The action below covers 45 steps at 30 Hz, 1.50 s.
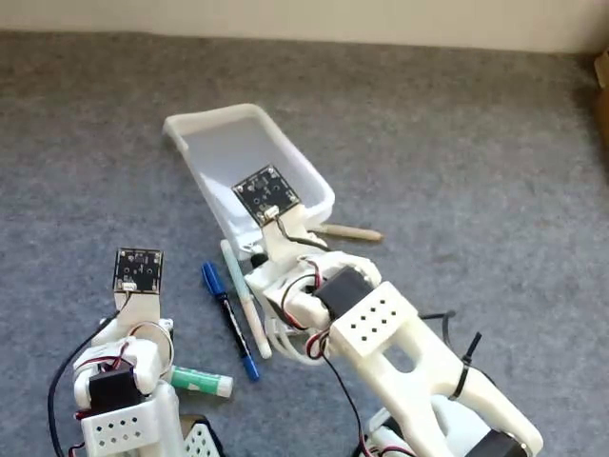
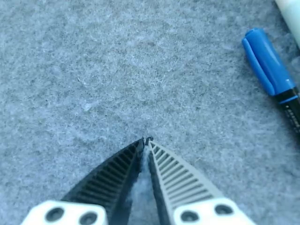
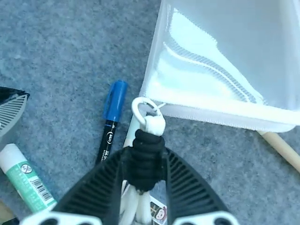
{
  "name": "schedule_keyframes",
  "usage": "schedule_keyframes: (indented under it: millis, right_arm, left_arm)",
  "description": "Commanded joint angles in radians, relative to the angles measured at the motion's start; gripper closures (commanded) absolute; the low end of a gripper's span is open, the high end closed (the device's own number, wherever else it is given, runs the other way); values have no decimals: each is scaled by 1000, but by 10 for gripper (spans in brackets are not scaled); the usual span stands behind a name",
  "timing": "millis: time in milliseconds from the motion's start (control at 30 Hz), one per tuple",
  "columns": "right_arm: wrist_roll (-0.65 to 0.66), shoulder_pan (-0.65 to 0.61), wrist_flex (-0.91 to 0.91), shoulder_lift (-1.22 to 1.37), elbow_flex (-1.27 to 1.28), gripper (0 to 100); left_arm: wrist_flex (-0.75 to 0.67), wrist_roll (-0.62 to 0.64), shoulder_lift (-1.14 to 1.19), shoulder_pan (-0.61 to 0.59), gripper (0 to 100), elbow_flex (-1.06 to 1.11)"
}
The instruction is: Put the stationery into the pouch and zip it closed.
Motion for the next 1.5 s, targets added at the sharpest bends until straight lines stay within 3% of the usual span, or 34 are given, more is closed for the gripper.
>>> schedule_keyframes:
  millis: [0, 533, 633, 767, 933, 1133, 1467]
  right_arm:
    - [18, -10, -47, -50, -7, 994]
    - [14, -10, -50, -50, -7, 994]
    - [14, -8, -50, -50, -7, 994]
    - [14, -8, -50, -50, -7, 994]
    - [14, -8, -50, -50, -7, 994]
    - [12, -8, -50, -50, -7, 994]
    - [12, -19, -45, -50, -7, 994]
  left_arm:
    - [6, 11, -10, 8, 963, 18]
    - [-3, 9, -12, 10, 961, -260]
    - [-3, 9, -12, 54, 956, -291]
    - [-2, 15, -12, 131, 845, -291]
    - [-2, 18, -12, 145, 687, -289]
    - [-11, 163, -12, 229, 667, -259]
    - [-399, 221, -12, 272, 670, -27]
